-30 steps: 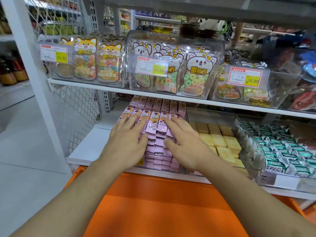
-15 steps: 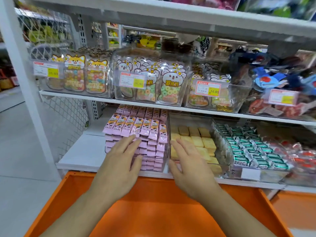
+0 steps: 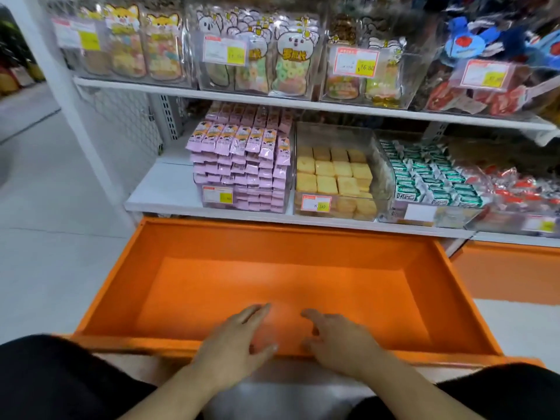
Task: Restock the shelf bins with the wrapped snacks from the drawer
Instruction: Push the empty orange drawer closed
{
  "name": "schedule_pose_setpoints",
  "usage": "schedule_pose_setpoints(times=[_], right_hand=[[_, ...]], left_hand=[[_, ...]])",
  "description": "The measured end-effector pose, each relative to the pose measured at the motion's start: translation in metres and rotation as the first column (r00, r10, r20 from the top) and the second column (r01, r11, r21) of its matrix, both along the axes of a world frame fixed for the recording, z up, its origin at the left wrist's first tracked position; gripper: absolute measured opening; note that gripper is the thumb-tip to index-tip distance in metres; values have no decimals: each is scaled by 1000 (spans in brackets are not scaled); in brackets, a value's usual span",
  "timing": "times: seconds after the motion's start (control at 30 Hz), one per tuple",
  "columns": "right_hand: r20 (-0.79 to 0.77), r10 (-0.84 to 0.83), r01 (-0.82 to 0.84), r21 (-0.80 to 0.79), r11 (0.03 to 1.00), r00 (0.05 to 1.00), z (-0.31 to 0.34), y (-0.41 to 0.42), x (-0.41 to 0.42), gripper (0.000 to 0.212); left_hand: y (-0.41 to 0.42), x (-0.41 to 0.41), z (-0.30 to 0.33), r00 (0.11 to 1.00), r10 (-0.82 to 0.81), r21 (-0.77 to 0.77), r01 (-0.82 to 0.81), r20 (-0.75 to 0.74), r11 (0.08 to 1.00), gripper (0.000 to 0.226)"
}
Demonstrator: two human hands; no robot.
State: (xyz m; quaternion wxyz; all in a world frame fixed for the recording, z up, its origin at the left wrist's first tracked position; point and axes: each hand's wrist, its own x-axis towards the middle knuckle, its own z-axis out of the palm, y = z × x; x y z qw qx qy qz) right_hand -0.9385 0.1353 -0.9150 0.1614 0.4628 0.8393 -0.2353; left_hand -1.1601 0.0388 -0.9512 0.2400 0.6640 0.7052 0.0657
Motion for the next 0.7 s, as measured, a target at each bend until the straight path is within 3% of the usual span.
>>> schedule_pose_setpoints(times=[0.13,0.27,0.4,0.7], right_hand=[[59,112,-111,-18,994,992,-1,-8,5,52],[100,167,-169,14,985,981,-1,-7,3,44],[123,177,-183,39,982,977,-4,-1,0,39],[183,168,-197,150,969,969,-12,15,-1,17]], left_hand=[[-7,3,4,992,-50,-101,38,-120,994,87],[-5,4,6,981,-70,-111,50,-179,993,64],[-2,5,1,988,-71,-94,59,-134,994,42],[18,11,-9,979,-117,-31,114,-169,993,48]])
